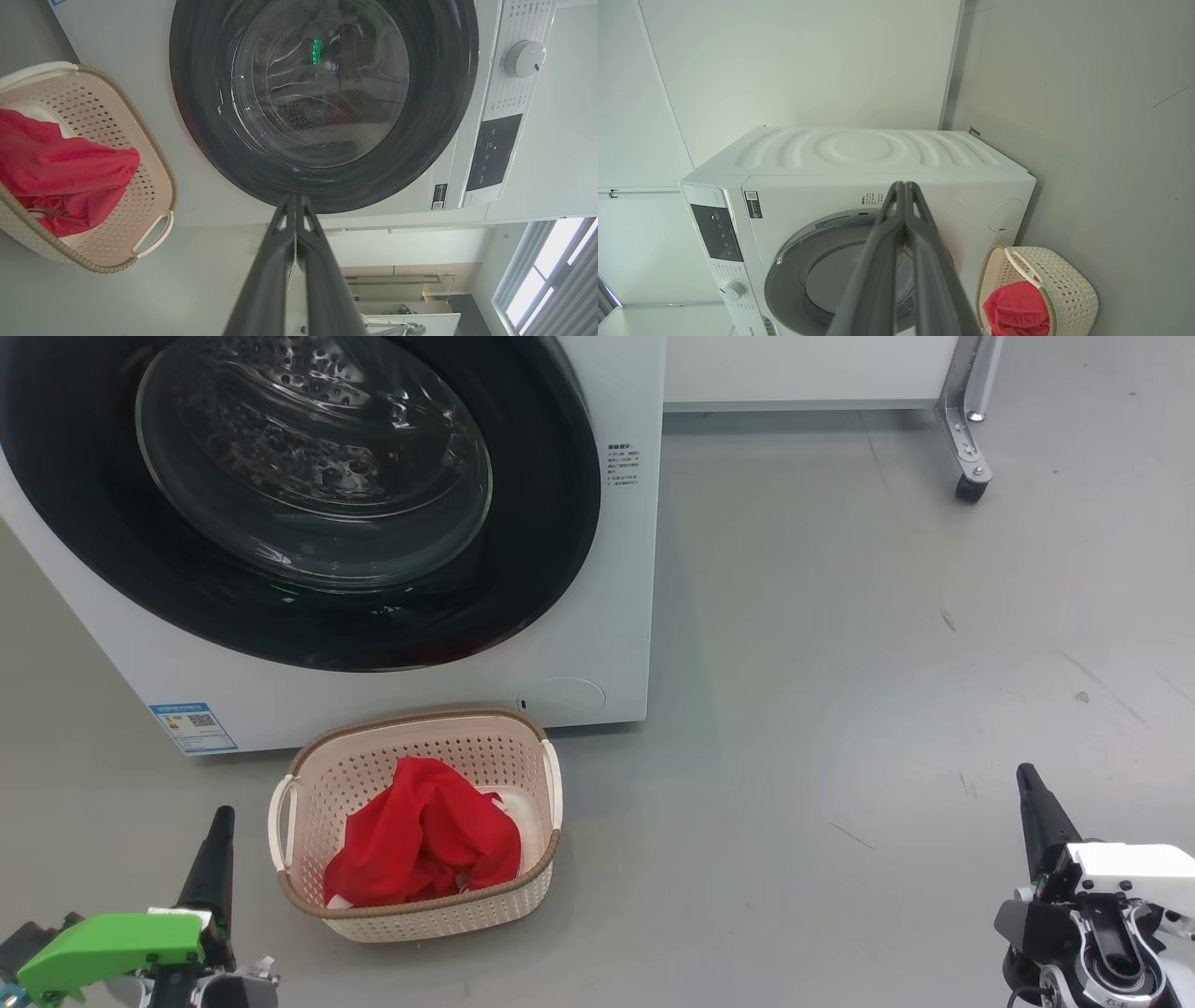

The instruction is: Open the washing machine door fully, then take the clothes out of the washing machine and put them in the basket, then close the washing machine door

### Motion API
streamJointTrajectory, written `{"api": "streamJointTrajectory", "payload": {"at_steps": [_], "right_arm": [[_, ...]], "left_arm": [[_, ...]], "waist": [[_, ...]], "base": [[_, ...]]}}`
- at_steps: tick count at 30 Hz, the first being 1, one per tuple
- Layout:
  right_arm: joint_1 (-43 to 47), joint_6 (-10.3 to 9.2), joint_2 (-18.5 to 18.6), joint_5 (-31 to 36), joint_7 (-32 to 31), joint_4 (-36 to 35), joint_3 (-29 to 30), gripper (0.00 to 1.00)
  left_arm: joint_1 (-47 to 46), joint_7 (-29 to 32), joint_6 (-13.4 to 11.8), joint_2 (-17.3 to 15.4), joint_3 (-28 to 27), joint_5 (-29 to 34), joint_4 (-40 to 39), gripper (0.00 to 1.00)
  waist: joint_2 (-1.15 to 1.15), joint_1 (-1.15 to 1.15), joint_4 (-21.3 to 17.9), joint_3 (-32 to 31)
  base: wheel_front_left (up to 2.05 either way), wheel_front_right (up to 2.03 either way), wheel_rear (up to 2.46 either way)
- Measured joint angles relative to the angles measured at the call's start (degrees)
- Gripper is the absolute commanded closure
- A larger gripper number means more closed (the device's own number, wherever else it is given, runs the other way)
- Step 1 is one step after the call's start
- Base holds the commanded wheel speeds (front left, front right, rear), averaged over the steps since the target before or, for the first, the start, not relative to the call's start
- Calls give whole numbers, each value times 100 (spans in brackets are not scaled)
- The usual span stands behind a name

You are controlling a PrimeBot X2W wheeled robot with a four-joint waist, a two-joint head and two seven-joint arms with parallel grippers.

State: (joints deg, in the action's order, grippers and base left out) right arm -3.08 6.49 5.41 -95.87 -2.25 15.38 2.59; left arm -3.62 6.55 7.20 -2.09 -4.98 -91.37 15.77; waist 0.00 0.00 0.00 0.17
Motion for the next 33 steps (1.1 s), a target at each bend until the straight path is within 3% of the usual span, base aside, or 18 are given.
{"api": "streamJointTrajectory", "payload": {"at_steps": [33], "right_arm": [[-3, 11, -1, 0, -7, 40, 16, 100]], "left_arm": [[0, 0, 0, 0, 1, 0, -4, 100]], "waist": [[0, 0, -1, -1]], "base": [[0, 0, 0]]}}
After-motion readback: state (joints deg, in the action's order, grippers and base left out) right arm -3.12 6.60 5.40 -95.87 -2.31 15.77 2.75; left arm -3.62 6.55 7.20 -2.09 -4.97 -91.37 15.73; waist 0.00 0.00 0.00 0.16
